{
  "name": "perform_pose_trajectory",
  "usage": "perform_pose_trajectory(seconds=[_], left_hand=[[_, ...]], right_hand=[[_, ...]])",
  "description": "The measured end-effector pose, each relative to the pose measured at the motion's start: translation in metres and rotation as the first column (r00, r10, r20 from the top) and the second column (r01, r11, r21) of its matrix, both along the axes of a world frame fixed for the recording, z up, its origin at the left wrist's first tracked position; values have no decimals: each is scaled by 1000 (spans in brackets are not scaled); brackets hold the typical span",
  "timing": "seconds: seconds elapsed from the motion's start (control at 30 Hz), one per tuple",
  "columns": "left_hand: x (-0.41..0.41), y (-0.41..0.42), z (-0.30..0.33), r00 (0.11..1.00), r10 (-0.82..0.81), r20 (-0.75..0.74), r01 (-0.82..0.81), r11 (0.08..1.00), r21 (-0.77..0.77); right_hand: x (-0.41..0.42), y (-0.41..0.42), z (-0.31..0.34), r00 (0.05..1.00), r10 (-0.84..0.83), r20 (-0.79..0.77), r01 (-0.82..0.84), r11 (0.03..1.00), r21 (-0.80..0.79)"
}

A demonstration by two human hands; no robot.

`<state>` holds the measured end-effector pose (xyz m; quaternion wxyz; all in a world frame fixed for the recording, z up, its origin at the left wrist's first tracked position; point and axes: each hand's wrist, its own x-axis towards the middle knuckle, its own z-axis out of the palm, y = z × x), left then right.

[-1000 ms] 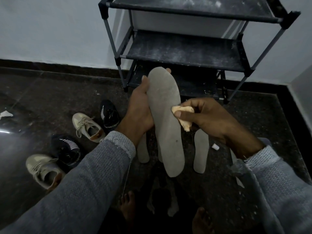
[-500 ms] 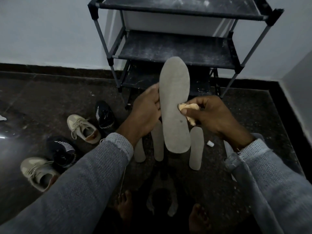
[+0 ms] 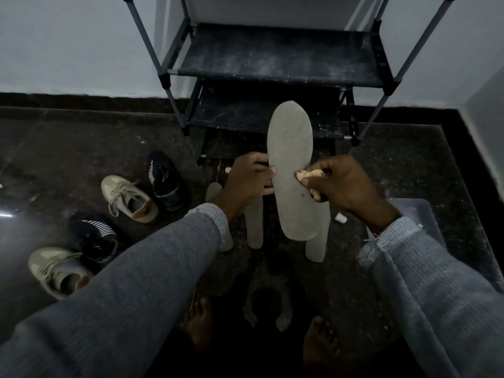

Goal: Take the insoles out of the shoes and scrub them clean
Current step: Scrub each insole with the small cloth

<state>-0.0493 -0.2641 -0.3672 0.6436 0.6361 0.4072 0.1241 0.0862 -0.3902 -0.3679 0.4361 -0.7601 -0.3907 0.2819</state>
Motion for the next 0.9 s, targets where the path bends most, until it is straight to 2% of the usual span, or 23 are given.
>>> perform_pose_trajectory(seconds=[0.17, 0.37, 0.7, 0.9], left_hand=[[19, 6, -32, 999, 17, -34, -22, 990, -138], [38, 13, -75, 998, 40, -57, -49, 984, -173], [51, 9, -151, 991, -28, -128, -7, 964, -267], [51, 11, -199, 983, -72, -167, 6, 931, -364]], right_hand=[[15, 1, -36, 999, -42, -33, 42, 999, 16], [31, 8, -92, 990, -127, -56, 126, 992, -25], [47, 18, -180, 984, -179, -18, 169, 955, -244], [46, 23, -226, 995, -86, 49, 98, 920, -379]])
